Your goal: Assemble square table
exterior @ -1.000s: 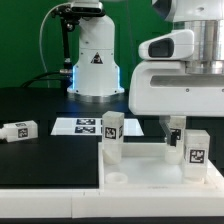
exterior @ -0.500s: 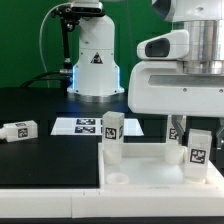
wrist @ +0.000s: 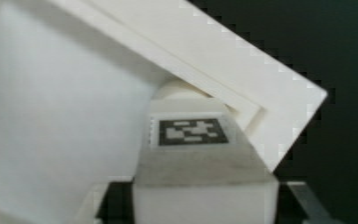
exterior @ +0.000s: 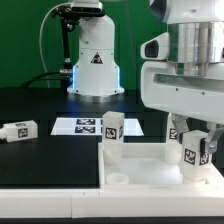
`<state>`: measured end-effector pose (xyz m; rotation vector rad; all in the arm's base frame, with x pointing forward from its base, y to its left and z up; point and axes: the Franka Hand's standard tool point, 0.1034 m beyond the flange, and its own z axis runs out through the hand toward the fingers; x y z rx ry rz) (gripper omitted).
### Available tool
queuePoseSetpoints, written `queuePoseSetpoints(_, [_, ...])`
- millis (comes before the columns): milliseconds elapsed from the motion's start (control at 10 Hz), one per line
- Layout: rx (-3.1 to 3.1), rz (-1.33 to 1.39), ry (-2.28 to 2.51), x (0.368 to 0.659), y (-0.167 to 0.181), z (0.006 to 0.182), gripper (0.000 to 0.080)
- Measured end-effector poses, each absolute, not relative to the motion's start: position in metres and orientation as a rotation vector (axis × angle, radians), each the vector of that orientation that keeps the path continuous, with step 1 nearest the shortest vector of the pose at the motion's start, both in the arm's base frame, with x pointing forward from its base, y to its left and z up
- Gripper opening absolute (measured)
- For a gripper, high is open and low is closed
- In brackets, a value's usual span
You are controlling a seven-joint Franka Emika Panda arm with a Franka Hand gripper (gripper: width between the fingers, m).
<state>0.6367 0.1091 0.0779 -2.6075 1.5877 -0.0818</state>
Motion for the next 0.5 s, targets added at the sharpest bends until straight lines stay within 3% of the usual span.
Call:
queuePoseSetpoints(200, [-2.294, -0.039, 1.946, 0.6388, 0.1078, 0.0772, 0.0285])
queuePoseSetpoints(400, [-2.264, -0.037, 1.982, 0.6387, 0.1076, 0.077, 0.0285])
queuePoseSetpoints(500, [-2.303, -0.041, 1.938, 0.6386, 0.1079, 0.077, 0.0452])
